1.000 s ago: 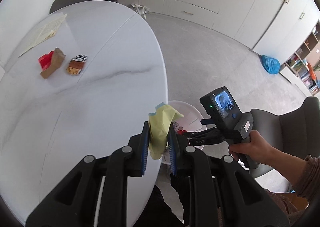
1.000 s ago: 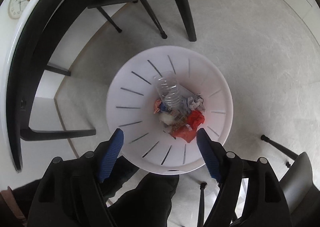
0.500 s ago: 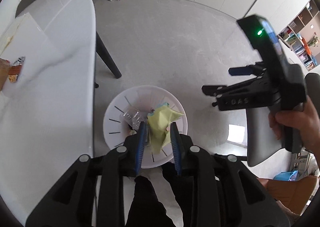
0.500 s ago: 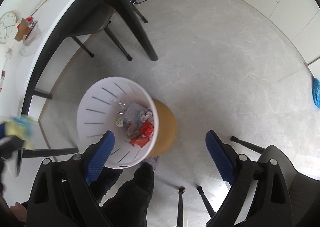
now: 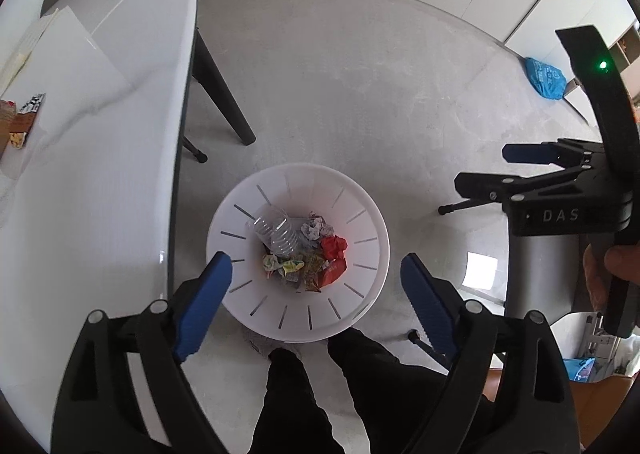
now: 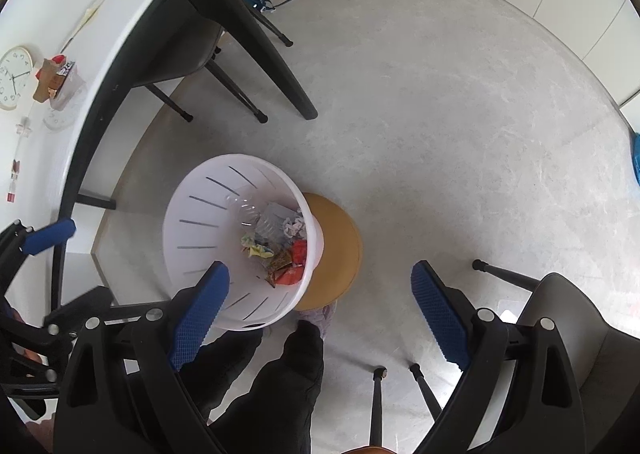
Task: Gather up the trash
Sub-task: 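Move the right gripper back over the table toward the printed snack bag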
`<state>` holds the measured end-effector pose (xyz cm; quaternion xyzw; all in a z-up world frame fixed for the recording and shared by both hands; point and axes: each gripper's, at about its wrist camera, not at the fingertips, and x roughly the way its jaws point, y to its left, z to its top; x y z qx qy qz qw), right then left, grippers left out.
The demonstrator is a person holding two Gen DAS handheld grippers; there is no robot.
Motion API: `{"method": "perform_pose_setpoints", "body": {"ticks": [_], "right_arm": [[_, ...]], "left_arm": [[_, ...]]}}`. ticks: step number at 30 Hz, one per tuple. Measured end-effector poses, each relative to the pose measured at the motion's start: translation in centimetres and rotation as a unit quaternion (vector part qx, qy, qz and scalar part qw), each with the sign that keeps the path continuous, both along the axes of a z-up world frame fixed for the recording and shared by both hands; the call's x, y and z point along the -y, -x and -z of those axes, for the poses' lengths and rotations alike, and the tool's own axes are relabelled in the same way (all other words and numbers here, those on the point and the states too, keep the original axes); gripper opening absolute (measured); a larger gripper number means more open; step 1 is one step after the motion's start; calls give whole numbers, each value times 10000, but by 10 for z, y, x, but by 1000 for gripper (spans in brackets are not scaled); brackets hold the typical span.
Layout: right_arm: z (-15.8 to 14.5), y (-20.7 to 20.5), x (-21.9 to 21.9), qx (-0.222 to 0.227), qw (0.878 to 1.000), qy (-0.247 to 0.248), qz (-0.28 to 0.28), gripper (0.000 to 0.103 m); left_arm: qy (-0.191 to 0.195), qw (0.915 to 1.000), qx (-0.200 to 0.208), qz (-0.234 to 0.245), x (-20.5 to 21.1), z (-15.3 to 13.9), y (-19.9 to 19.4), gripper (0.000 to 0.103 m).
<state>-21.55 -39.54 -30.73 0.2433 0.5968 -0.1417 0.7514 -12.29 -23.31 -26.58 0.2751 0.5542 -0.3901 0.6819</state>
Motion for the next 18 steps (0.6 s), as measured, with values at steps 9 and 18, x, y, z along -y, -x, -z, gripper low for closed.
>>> {"method": "perform_pose_setpoints", "body": {"ticks": [9,18], "right_arm": [[-45,-32,-12,517,9983,180,-208,92],[-104,-98,-48,1211,9901,278,-658,98]], "left_arm": [[506,9969,353,-498,-22,-69,-32,91],[779,9833,774,-1452,-82,-121,-90,95]]}}
